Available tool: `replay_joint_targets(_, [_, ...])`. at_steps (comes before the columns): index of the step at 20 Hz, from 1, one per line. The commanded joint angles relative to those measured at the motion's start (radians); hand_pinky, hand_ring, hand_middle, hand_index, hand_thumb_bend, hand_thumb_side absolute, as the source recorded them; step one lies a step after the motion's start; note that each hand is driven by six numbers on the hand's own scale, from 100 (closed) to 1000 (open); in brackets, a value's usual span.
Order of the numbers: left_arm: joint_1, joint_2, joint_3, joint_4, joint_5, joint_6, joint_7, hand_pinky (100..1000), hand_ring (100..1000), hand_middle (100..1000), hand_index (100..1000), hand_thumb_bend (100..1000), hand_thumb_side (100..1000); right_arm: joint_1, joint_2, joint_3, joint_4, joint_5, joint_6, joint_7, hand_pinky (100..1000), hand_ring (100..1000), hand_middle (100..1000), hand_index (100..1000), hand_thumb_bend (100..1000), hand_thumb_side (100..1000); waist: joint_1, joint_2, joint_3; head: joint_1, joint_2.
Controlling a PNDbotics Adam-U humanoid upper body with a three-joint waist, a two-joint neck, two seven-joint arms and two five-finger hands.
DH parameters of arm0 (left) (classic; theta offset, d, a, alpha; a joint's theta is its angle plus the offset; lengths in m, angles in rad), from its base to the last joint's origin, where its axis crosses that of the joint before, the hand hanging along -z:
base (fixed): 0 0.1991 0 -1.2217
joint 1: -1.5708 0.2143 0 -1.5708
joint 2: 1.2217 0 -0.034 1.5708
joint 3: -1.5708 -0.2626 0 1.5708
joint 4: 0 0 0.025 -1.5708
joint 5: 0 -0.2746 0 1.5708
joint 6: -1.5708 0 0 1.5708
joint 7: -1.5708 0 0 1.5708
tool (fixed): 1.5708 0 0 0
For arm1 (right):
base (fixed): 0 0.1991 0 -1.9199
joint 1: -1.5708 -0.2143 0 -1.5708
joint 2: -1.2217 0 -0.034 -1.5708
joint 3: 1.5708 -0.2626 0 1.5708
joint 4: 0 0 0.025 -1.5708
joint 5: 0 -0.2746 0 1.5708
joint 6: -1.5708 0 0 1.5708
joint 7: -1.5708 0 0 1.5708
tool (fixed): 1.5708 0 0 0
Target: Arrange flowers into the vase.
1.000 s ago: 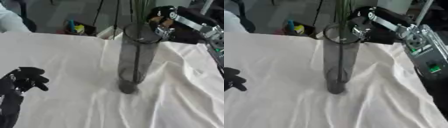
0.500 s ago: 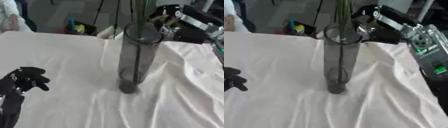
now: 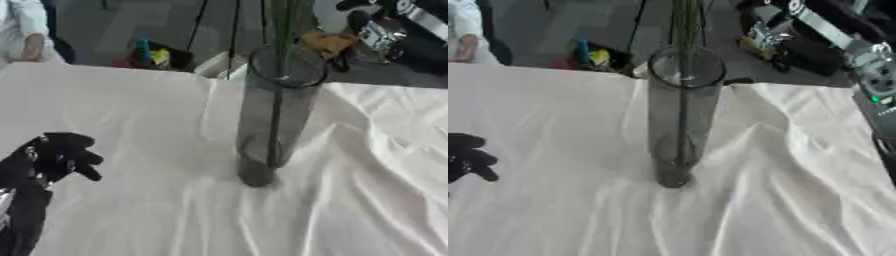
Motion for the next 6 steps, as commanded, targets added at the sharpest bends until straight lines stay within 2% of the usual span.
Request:
replay_joint_targets(1, [-0.014,0.007,0.002,-0.018,-0.005,-0.005,0.006,523,632,678,709,100,1000,0.008,-0.032,-0.055,-0.055,-0.037,0.029,-0.056,743,1000,814,854,100,1000,0.004,-0.002,-0.004,0.007,0.002])
replay_joint_targets(6, [-0.016,0.004,0.005,-0.018,-0.007,-0.008,0.011,523,633,680,709,100,1000,0.058,0.050,-0.112,-0.170,-0.154,0.096,-0.250,696,983,764,809,100,1000,0.011,0.003,-0.006,0.008,0.001])
